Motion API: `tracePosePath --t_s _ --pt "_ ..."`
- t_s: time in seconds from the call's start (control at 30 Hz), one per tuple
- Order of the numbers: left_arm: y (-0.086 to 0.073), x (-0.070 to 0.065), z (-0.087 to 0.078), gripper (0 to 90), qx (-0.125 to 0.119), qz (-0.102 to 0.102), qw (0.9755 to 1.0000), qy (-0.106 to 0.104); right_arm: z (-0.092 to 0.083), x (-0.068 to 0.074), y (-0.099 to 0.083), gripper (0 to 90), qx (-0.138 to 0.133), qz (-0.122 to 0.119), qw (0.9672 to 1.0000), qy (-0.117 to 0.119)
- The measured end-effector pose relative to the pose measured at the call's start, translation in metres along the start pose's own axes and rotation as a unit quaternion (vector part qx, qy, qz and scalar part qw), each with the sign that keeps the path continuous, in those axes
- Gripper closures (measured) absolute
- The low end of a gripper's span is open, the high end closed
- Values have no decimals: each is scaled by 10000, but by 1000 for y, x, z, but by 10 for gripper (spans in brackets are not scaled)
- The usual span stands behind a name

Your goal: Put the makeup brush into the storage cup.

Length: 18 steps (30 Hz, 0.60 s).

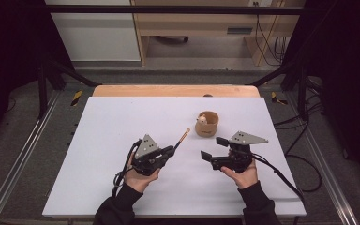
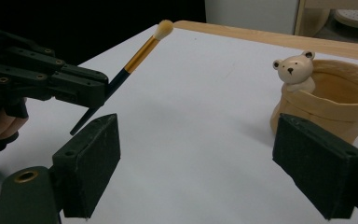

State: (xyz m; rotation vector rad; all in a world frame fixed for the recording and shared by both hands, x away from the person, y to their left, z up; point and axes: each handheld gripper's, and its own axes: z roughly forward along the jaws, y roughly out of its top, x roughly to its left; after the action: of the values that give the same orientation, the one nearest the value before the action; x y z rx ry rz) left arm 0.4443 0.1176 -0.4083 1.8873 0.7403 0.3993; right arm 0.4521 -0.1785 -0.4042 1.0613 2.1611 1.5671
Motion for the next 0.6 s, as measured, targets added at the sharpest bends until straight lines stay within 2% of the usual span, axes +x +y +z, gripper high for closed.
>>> tracePosePath --t_s 0.6 --pt "4 -5 0 832 -82 114 9999 -40 10 8 7 212 -56 51 9997 220"
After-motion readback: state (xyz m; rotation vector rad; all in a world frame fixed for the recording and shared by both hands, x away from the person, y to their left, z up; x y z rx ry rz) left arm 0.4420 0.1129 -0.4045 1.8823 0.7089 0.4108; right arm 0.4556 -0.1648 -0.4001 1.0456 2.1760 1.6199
